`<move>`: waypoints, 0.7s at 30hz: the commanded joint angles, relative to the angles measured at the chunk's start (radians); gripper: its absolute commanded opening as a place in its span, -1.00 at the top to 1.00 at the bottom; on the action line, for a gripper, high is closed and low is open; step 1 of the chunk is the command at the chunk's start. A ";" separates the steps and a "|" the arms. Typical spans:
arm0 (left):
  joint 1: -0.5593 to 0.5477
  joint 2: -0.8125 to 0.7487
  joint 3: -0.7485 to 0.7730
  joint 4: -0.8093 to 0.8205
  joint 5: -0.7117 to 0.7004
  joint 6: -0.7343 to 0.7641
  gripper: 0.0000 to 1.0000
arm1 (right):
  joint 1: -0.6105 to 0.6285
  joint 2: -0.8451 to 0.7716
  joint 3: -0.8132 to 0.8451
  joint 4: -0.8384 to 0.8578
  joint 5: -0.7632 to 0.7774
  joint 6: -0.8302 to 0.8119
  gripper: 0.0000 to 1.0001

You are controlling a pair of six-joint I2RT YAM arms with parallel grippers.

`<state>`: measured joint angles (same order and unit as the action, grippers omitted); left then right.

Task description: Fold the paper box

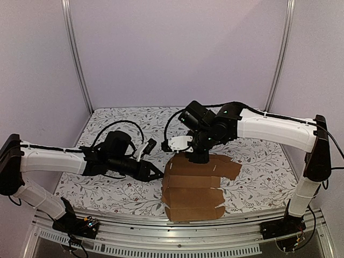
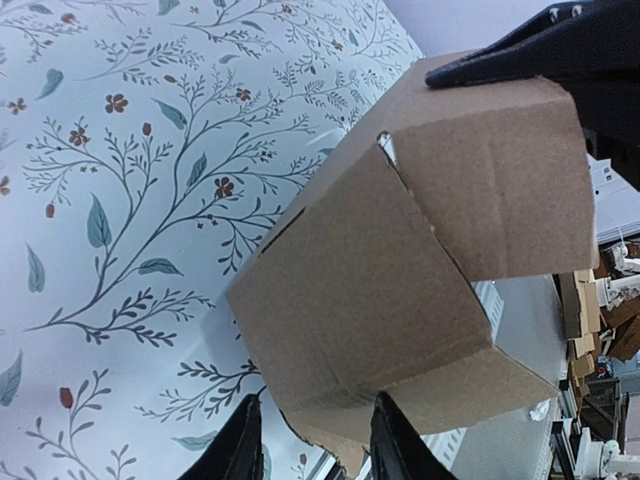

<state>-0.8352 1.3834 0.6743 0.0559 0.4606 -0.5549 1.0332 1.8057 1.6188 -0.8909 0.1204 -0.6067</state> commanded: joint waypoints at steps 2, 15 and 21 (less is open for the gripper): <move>-0.023 0.008 -0.018 0.022 -0.011 0.001 0.26 | 0.012 0.014 0.006 0.023 -0.024 0.026 1.00; -0.028 0.052 -0.065 0.083 -0.036 0.010 0.18 | 0.055 0.011 -0.064 0.091 0.069 0.013 1.00; -0.033 0.072 -0.062 0.098 -0.038 0.016 0.18 | 0.067 0.029 -0.076 0.110 0.101 0.017 1.00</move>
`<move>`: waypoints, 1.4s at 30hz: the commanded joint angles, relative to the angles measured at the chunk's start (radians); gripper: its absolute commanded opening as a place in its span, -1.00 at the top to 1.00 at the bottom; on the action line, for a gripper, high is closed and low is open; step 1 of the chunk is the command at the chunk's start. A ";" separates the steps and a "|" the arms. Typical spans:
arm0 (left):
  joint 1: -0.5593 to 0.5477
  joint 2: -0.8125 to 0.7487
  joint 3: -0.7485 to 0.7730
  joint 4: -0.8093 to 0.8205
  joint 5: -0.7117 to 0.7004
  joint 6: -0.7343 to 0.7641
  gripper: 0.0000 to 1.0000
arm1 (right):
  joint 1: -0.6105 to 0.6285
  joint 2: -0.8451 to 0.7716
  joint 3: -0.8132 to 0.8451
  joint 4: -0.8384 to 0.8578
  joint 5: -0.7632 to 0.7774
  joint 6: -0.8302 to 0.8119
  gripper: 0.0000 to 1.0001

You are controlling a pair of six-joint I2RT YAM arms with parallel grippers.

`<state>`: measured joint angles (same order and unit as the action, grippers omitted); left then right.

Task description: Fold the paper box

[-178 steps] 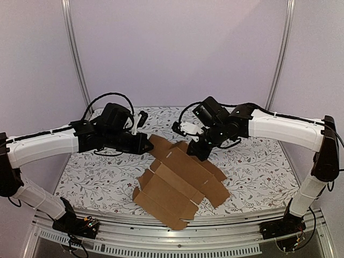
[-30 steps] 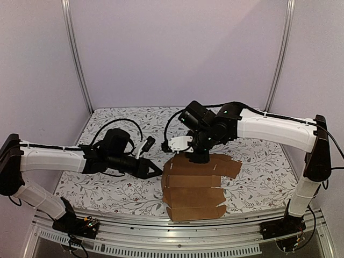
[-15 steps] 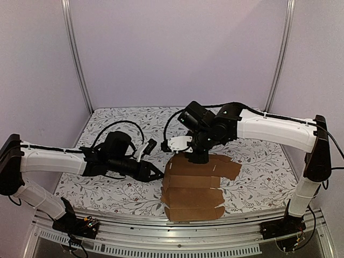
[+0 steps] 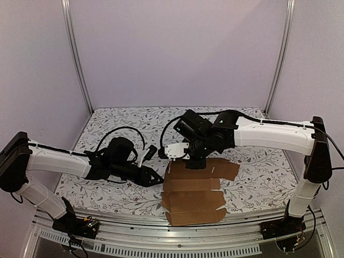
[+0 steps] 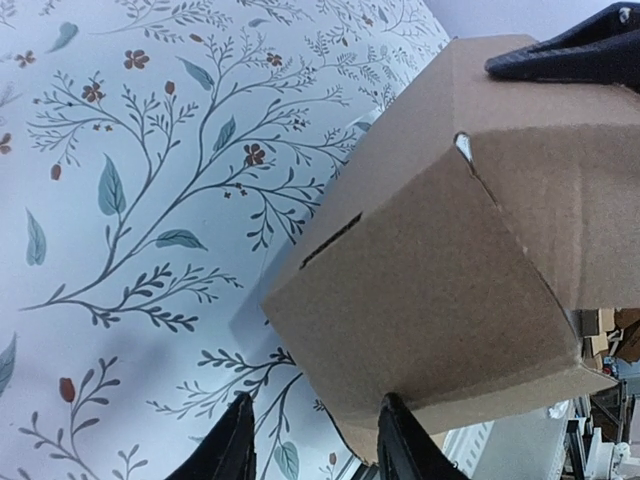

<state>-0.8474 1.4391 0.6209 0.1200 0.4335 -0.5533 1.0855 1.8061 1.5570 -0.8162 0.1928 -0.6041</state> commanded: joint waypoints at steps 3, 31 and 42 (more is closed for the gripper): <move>-0.023 0.018 -0.009 0.035 -0.012 0.018 0.18 | 0.023 0.040 -0.022 0.043 0.049 0.018 1.00; -0.070 -0.011 -0.015 0.014 -0.006 0.033 0.15 | 0.113 -0.014 -0.172 0.212 0.269 0.016 1.00; -0.073 -0.015 -0.030 0.012 -0.043 0.045 0.14 | 0.156 -0.068 -0.269 0.406 0.428 -0.045 1.00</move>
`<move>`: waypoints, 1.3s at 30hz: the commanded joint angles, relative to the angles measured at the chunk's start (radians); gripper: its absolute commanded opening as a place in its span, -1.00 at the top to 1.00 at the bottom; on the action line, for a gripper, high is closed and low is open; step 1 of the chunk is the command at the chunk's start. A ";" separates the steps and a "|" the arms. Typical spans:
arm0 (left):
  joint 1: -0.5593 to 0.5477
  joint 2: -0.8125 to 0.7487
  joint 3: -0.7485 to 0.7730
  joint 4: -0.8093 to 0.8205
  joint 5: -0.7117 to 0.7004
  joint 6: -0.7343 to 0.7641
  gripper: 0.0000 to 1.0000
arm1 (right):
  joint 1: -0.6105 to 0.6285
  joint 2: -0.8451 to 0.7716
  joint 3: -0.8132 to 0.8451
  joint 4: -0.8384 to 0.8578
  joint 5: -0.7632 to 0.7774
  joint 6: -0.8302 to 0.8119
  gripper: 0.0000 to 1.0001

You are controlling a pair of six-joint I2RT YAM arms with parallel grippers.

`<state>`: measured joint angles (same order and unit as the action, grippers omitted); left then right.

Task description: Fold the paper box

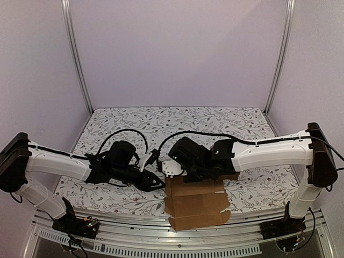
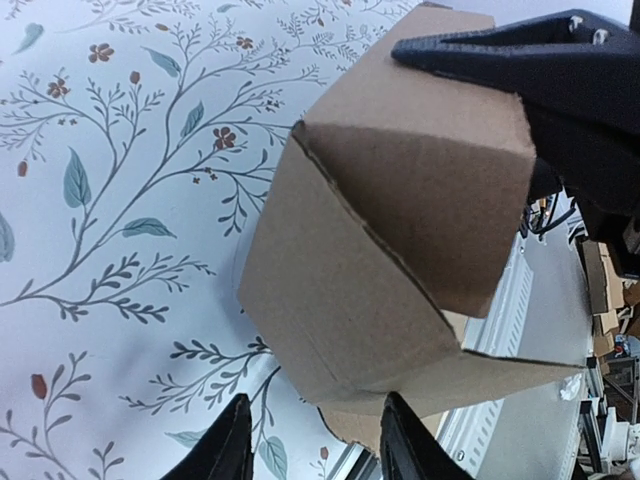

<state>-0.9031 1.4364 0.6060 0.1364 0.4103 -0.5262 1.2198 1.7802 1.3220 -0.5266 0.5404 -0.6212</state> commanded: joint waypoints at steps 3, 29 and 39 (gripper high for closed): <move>-0.017 -0.013 -0.014 0.001 -0.023 0.020 0.14 | 0.033 -0.043 -0.055 0.177 0.129 -0.048 1.00; -0.017 0.014 -0.003 -0.028 -0.234 0.083 0.12 | 0.082 0.073 -0.124 0.406 0.251 -0.130 1.00; -0.017 0.032 -0.015 0.037 -0.219 0.100 -0.07 | 0.083 0.115 -0.133 0.445 0.255 -0.110 1.00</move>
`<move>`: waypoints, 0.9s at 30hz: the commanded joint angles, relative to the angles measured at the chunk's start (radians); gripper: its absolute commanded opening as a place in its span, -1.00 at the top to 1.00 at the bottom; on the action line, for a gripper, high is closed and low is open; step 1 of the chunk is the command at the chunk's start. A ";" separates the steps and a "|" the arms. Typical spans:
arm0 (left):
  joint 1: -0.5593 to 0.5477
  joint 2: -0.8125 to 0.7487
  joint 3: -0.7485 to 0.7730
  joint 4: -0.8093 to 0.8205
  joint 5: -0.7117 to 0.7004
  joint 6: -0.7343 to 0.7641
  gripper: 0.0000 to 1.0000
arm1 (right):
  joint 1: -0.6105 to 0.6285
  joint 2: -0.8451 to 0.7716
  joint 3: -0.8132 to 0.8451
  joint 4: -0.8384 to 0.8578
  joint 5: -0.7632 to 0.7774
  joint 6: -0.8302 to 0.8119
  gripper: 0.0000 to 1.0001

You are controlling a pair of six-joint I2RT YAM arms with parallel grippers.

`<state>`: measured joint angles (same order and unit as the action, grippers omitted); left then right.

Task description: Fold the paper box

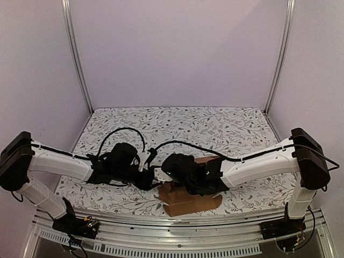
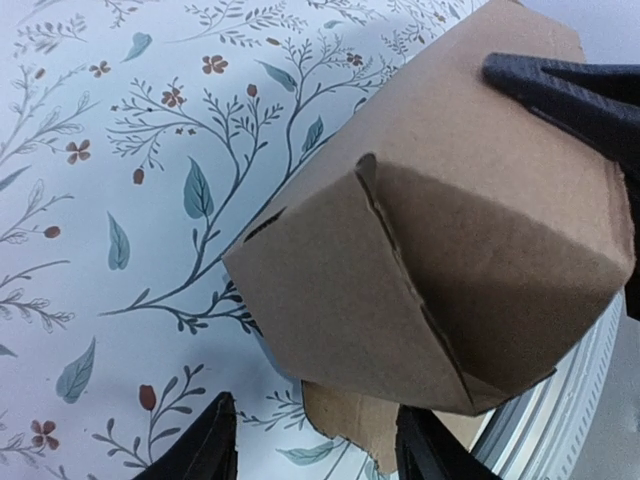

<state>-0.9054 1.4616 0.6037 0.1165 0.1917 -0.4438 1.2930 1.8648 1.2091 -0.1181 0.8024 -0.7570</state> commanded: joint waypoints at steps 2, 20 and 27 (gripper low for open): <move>-0.015 0.009 -0.016 0.063 -0.008 0.017 -0.12 | 0.009 0.035 -0.026 0.050 -0.002 0.027 1.00; -0.016 0.008 -0.079 0.103 -0.048 -0.014 -0.28 | 0.011 0.060 -0.100 0.226 0.052 0.008 1.00; -0.015 0.000 -0.115 0.160 -0.056 -0.038 -0.33 | 0.015 0.059 -0.122 0.269 0.052 0.002 1.00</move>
<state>-0.9062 1.4776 0.5087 0.2131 0.1455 -0.4641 1.2987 1.9018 1.1107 0.0990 0.8566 -0.7689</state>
